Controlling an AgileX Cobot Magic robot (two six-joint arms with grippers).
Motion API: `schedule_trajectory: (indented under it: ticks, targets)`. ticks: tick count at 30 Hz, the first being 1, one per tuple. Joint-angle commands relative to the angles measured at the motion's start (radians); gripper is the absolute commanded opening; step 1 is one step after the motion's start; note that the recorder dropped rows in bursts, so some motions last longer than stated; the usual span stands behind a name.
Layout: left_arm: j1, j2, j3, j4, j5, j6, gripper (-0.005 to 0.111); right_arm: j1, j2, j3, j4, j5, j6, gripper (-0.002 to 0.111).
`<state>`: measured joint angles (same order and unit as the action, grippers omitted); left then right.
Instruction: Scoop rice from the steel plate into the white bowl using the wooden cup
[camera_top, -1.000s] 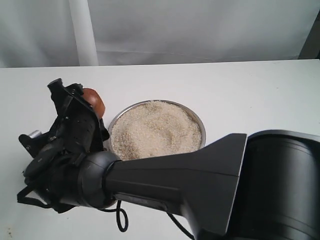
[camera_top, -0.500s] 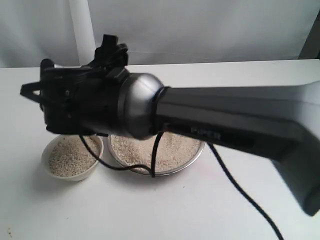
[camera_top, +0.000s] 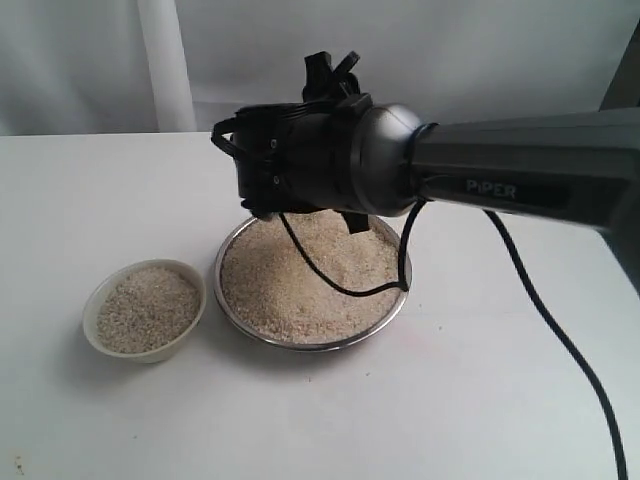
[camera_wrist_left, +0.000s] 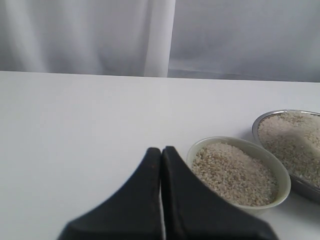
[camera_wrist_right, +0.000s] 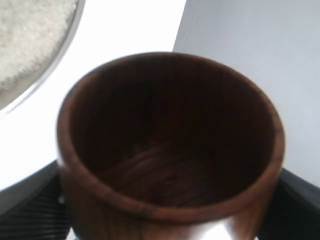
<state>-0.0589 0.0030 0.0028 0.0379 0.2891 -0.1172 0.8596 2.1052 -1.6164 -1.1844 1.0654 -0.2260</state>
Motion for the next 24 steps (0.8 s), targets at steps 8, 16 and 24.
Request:
schedule_trajectory:
  ticks: [8, 16, 24]
  targets:
    - [-0.004, -0.003, -0.003, -0.005, -0.004, -0.005, 0.0, -0.054, 0.133, 0.003, -0.154, -0.056, -0.083, 0.0]
    - [-0.004, -0.003, -0.003, -0.005, -0.004, -0.007, 0.0, -0.068, 0.19, 0.003, -0.22, -0.061, -0.089, 0.0]
    - [-0.004, -0.003, -0.003, -0.005, -0.004, -0.007, 0.0, -0.083, 0.23, 0.003, -0.22, -0.072, -0.089, 0.0]
